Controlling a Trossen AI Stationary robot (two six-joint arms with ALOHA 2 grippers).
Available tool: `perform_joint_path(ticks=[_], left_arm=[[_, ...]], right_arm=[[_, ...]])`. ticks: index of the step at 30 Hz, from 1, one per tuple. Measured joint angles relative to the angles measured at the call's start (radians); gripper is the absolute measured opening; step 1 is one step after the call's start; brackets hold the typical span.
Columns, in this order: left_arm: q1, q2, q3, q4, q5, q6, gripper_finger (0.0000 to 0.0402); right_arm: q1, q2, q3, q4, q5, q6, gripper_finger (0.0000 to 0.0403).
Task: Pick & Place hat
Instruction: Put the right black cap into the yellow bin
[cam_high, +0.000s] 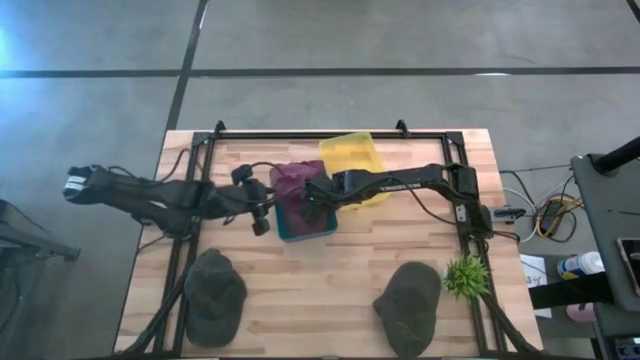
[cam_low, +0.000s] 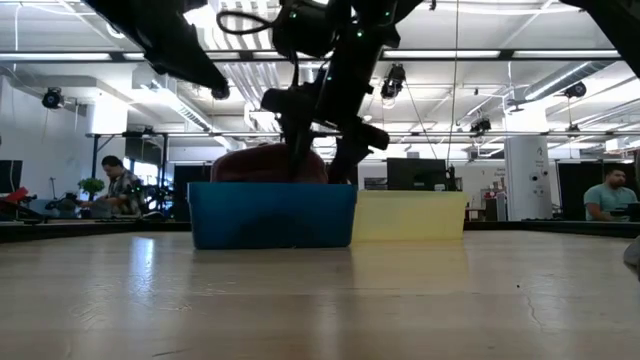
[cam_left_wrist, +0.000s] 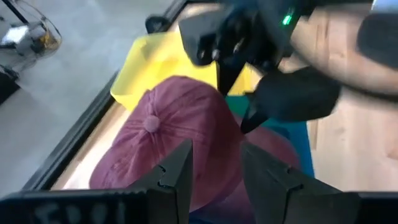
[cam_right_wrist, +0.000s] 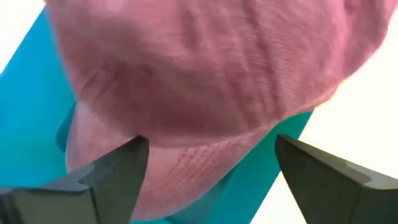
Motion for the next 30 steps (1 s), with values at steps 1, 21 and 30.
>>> perform_joint_path(ticks=[1, 21, 30], left_arm=[[0.015, 0.014, 0.000, 0.003, 0.013, 0.008, 0.0126], [0.202, 0.034, -0.102, -0.051, 0.038, 0.033, 0.0126], [0.270, 0.039, -0.214, 0.224, 0.211, 0.094, 0.0126]], right_arm=[[0.003, -0.003, 0.000, -0.002, -0.001, -0.029, 0.0351], [-0.072, -0.061, -0.032, 0.075, 0.077, -0.492, 0.0363], [-0.105, 0.016, -0.050, 0.173, -0.123, -0.663, 0.0363]])
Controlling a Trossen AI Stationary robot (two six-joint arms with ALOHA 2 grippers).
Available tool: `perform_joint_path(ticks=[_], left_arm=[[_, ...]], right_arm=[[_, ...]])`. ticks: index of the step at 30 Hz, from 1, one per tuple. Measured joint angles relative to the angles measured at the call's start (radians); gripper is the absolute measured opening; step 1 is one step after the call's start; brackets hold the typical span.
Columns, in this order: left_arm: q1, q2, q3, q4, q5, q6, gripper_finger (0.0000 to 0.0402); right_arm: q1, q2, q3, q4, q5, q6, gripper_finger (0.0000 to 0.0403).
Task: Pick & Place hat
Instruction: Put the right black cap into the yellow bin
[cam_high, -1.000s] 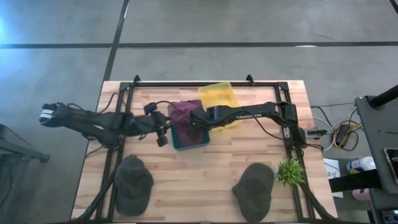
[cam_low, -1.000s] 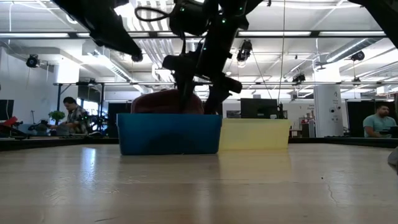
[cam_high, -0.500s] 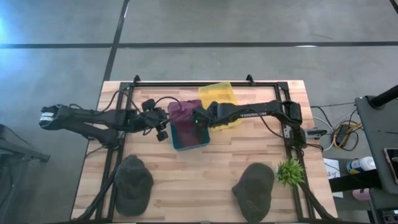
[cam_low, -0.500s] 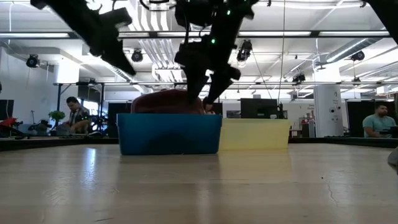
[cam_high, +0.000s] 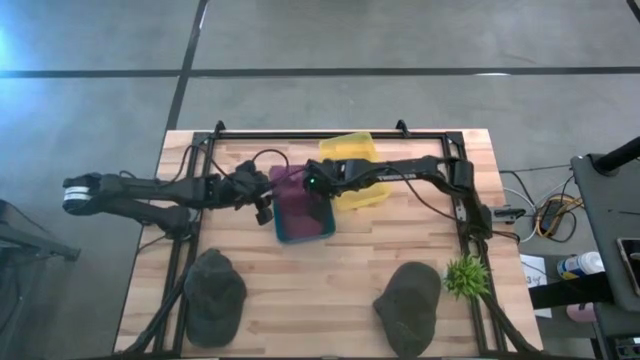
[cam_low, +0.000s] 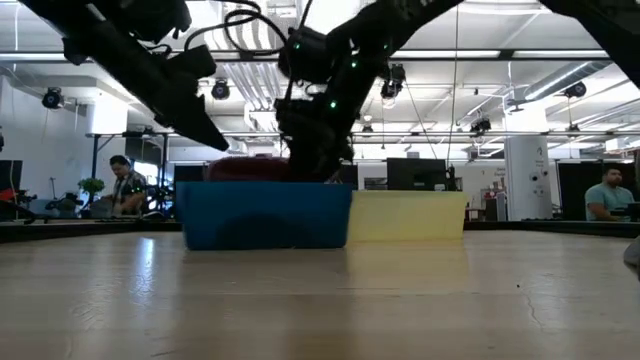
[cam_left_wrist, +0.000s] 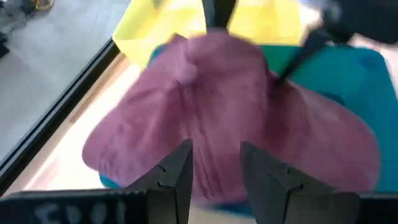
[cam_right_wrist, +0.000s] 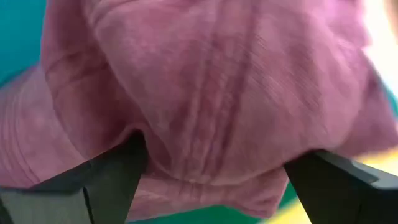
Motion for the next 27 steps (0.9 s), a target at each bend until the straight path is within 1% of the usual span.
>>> perform_joint_path(ticks=[2, 3, 7, 13, 15, 17, 21, 22, 24, 27], left_arm=[[0.001, 0.005, -0.010, 0.017, 0.000, 0.030, 0.0126], [0.001, 0.008, -0.013, 0.015, 0.001, 0.044, 0.0126], [0.001, 0.003, -0.009, 0.004, 0.004, 0.067, 0.0126], [0.001, -0.037, 0.047, -0.005, 0.004, 0.078, 0.0126], [0.001, -0.050, 0.073, -0.027, 0.004, 0.095, 0.0126], [0.001, -0.065, 0.101, -0.063, 0.004, 0.100, 0.0126], [-0.008, -0.092, 0.164, -0.139, 0.017, 0.071, 0.0126], [-0.013, -0.096, 0.179, -0.157, 0.032, 0.057, 0.0126], [-0.024, -0.107, 0.206, -0.193, 0.099, 0.024, 0.0126], [-0.052, -0.121, 0.225, -0.231, 0.270, -0.060, 0.0126]], right_arm=[[0.006, 0.028, 0.001, 0.020, -0.044, -0.018, 0.0363], [0.010, 0.036, 0.006, 0.011, -0.044, -0.022, 0.0363], [0.023, 0.030, 0.036, -0.054, 0.005, -0.023, 0.0363], [0.041, 0.004, 0.109, -0.130, 0.081, -0.122, 0.0363], [0.042, 0.002, 0.139, -0.170, 0.089, -0.157, 0.0363], [0.043, 0.003, 0.168, -0.234, 0.109, -0.157, 0.0363], [0.054, -0.009, 0.221, -0.318, 0.123, -0.154, 0.0363], [0.059, -0.012, 0.235, -0.344, 0.125, -0.156, 0.0363], [0.072, -0.013, 0.259, -0.403, 0.130, -0.155, 0.0363], [0.101, -0.014, 0.272, -0.522, 0.131, -0.136, 0.0363]])
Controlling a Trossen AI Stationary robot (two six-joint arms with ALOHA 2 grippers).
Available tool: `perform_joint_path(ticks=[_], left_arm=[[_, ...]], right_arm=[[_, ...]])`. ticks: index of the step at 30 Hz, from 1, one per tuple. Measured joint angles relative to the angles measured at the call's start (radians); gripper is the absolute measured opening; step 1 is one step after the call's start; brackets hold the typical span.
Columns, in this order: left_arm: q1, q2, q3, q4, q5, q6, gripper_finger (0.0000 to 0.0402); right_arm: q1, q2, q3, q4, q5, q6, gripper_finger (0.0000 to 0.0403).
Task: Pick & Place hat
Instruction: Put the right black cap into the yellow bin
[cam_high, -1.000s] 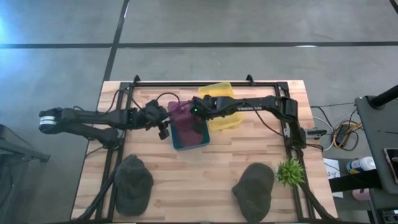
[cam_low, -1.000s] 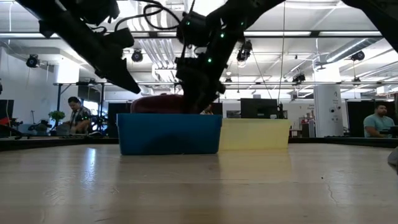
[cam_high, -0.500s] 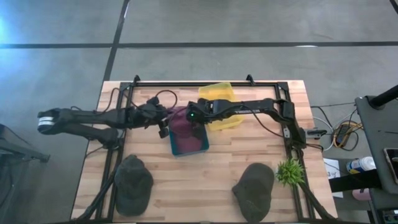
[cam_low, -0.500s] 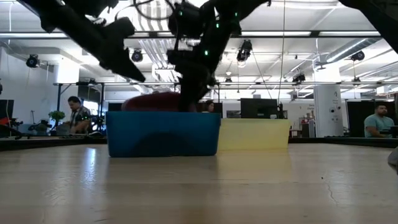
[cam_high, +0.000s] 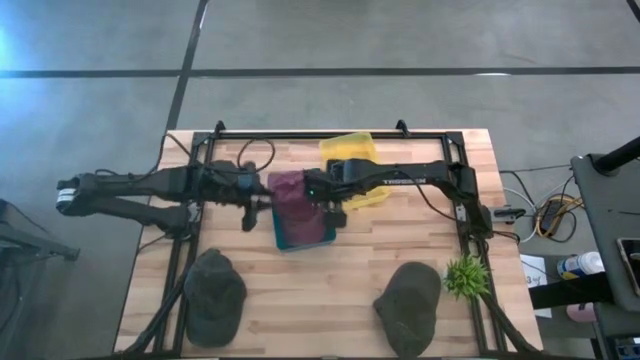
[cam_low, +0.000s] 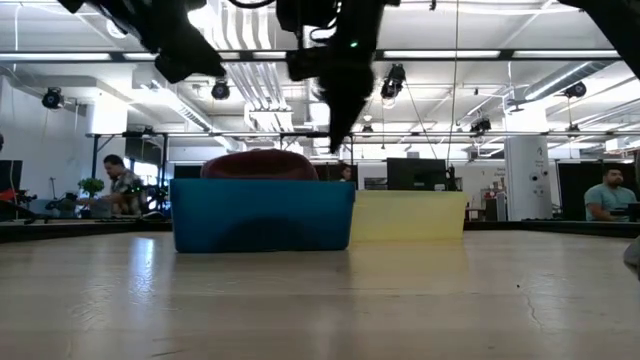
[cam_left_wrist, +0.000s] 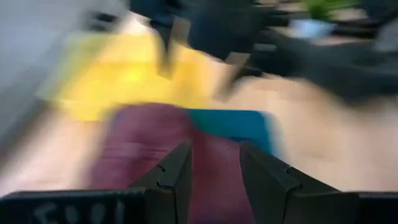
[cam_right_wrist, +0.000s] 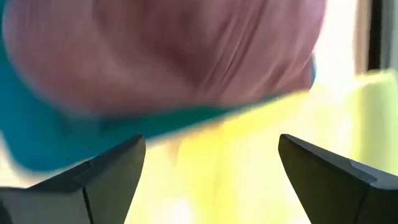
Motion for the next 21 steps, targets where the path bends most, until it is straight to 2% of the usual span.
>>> perform_joint_path(ticks=[3, 5, 7, 13, 21], left_arm=[[-0.056, 0.001, -0.005, 0.002, 0.162, -0.117, 0.0126], [-0.121, 0.015, -0.007, 0.001, 0.179, -0.165, 0.0126], [-0.197, 0.034, -0.008, 0.002, 0.164, -0.175, 0.0126], [-0.411, 0.092, -0.008, 0.008, 0.027, -0.189, 0.0126], [-0.533, 0.165, -0.009, 0.064, 0.001, -0.327, 0.0126]], right_arm=[[0.034, -0.017, -0.013, -0.115, -0.031, 0.015, 0.0363], [0.051, -0.038, -0.051, -0.180, -0.113, 0.045, 0.0363], [0.060, -0.063, -0.108, -0.216, -0.195, 0.083, 0.0363], [0.062, -0.205, -0.345, -0.229, -0.421, 0.179, 0.0363], [0.063, -0.389, -0.699, -0.192, -0.623, 0.319, 0.0363]])
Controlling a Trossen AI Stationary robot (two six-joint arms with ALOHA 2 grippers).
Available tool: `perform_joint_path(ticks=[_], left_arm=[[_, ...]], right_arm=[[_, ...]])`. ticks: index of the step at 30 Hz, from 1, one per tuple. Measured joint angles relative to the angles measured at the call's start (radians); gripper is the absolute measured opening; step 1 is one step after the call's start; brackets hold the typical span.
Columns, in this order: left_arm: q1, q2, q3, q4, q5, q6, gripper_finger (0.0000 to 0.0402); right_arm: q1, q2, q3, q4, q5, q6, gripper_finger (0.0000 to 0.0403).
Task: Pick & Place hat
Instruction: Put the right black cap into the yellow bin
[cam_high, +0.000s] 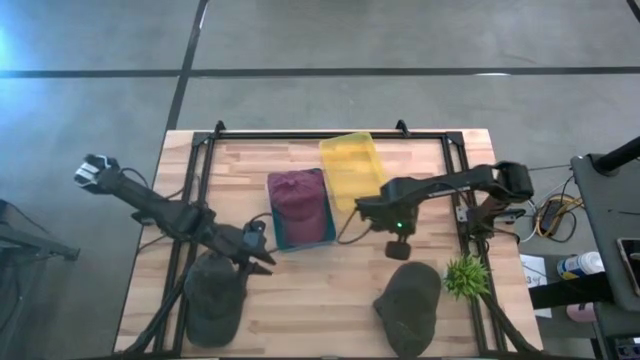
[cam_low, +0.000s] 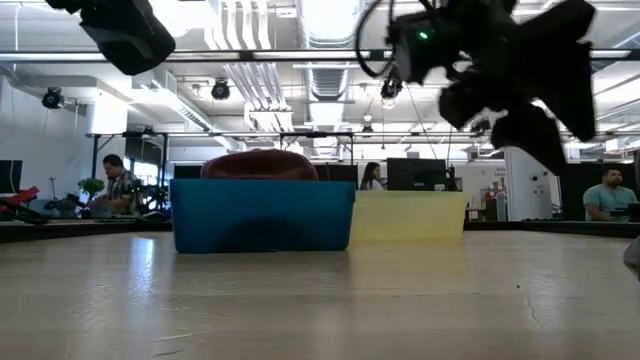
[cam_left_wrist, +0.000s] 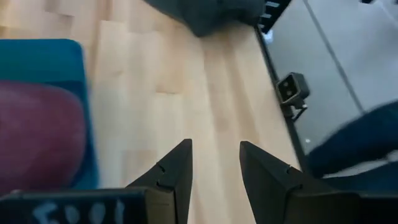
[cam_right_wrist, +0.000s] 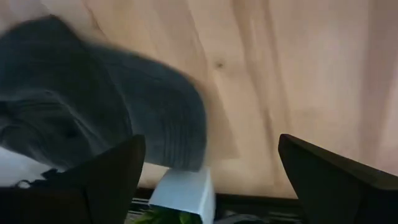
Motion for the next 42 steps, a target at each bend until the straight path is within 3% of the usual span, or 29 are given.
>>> perform_joint_path(ticks=[4, 9, 20, 25, 28, 35, 42], left_arm=[[-0.017, 0.071, 0.017, 0.111, 0.039, -0.039, 0.0126], [-0.019, 0.233, 0.150, 0.147, 0.025, -0.070, 0.0126], [0.001, 0.700, 0.656, 0.100, -0.033, -0.095, 0.0126], [0.033, 0.893, 0.894, -0.017, -0.004, -0.010, 0.0126], [0.064, 0.983, 0.997, -0.058, 0.063, 0.031, 0.0126], [0.094, 1.106, 1.131, -0.061, 0.120, 0.057, 0.0126], [0.093, 1.131, 1.178, -0.002, 0.122, 0.063, 0.0126]], right_arm=[[0.003, -0.091, -0.140, 0.108, -0.072, 0.088, 0.0363], [0.003, -0.184, -0.283, 0.186, -0.134, 0.094, 0.0363], [0.003, -0.358, -0.561, 0.227, -0.214, -0.085, 0.0363], [0.003, -0.416, -0.645, 0.359, -0.242, -0.013, 0.0363], [0.003, -0.431, -0.650, 0.448, -0.263, 0.051, 0.0363], [0.006, -0.415, -0.665, 0.545, -0.267, 0.110, 0.0363], [0.035, -0.371, -0.725, 0.645, -0.348, 0.149, 0.0363]])
